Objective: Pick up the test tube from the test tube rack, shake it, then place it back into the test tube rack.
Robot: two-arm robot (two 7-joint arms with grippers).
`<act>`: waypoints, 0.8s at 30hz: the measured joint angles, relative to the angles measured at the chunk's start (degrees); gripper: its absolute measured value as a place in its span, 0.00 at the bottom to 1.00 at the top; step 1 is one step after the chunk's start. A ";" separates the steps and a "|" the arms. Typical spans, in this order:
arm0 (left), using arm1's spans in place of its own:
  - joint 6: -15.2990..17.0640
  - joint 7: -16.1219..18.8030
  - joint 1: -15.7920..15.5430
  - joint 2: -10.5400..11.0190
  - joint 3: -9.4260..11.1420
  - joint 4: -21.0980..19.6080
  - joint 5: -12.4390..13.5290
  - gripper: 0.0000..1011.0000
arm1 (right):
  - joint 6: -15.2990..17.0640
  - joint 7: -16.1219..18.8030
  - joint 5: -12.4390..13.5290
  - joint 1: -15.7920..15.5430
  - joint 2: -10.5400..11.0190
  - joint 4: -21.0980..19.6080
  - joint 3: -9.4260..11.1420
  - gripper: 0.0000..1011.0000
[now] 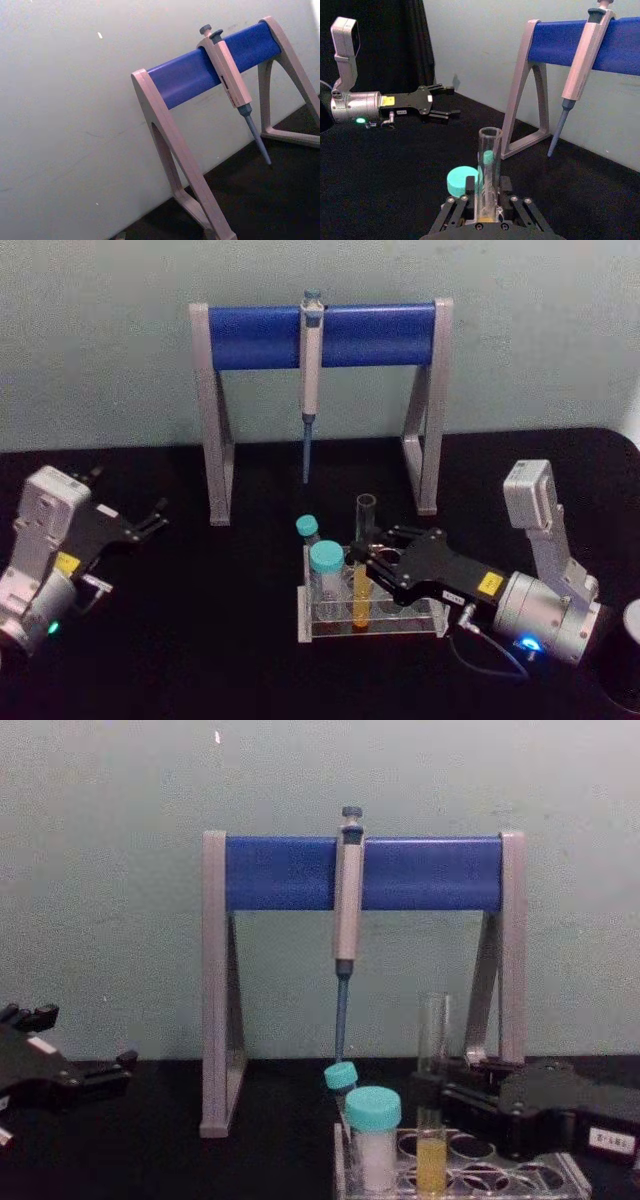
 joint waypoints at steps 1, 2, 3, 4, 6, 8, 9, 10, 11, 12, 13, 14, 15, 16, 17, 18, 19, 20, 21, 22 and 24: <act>0.00 0.00 0.00 0.00 0.00 0.00 0.00 0.99 | 0.00 0.00 0.00 0.00 0.00 0.00 0.00 0.31; 0.00 0.00 0.00 0.00 0.00 0.00 0.00 0.99 | 0.00 0.01 0.01 0.00 0.00 0.00 0.00 0.36; 0.00 0.00 0.00 0.00 0.00 0.00 0.00 0.99 | 0.00 0.01 0.02 0.00 0.00 0.00 0.00 0.36; 0.00 0.00 0.00 0.00 0.00 0.00 0.00 0.99 | 0.00 0.01 0.03 0.00 0.00 0.00 0.00 0.39; 0.00 0.00 0.00 0.00 0.00 0.00 0.00 0.99 | 0.00 0.02 0.05 0.00 0.00 0.00 0.00 0.45; 0.00 0.00 0.00 0.00 0.00 0.00 0.00 0.99 | 0.00 0.03 0.06 0.00 0.00 0.00 0.00 0.53; 0.00 0.00 0.00 0.00 0.00 0.00 0.00 0.99 | -0.01 0.03 0.07 0.00 0.00 0.00 0.00 0.55; 0.00 0.00 0.00 0.00 0.00 0.00 0.00 0.99 | -0.01 0.04 0.08 0.00 0.00 0.00 0.00 0.59; 0.00 0.00 0.00 0.00 0.00 0.00 0.00 0.99 | -0.01 0.05 0.08 0.00 0.00 0.00 0.00 0.61; 0.00 0.00 0.00 0.00 0.00 0.00 0.00 0.99 | -0.02 0.05 0.09 0.00 0.00 0.00 0.00 0.67; 0.00 0.00 0.00 0.00 0.00 0.00 0.00 0.99 | -0.02 0.06 0.09 0.00 0.00 0.00 0.00 0.69; 0.00 0.00 0.00 0.00 0.00 0.00 0.00 0.99 | -0.02 0.06 0.10 0.00 0.00 0.00 0.01 0.71; 0.00 0.00 0.00 0.00 0.00 0.00 0.00 0.99 | -0.02 0.06 0.10 0.00 0.00 0.00 0.01 0.73; 0.00 0.00 0.00 0.00 0.00 0.00 0.00 0.99 | -0.03 0.08 0.11 0.00 0.00 0.00 0.01 0.79; 0.00 0.00 0.00 0.00 0.00 0.00 0.00 0.99 | -0.03 0.08 0.11 0.00 0.00 0.00 0.01 0.81; 0.00 0.00 0.00 0.00 0.00 0.00 0.00 0.99 | -0.03 0.08 0.11 0.00 0.00 0.00 0.00 0.82; 0.00 0.00 0.00 0.00 0.00 0.00 0.00 0.99 | -0.04 0.09 0.12 0.00 0.00 0.00 0.00 0.88; 0.00 0.00 0.00 0.00 0.00 0.00 0.00 0.99 | -0.04 0.09 0.12 0.00 0.00 0.00 0.00 0.89; 0.00 0.00 0.00 0.00 0.00 0.00 0.00 0.99 | -0.05 0.09 0.13 0.00 0.00 0.00 0.00 0.91; 0.00 0.00 0.00 0.00 0.00 0.00 0.00 0.99 | -0.05 0.09 0.13 0.00 0.00 0.00 0.00 0.92; 0.00 0.00 0.00 0.00 0.00 0.00 0.00 0.99 | -0.06 0.09 0.14 0.00 0.00 0.00 0.01 0.98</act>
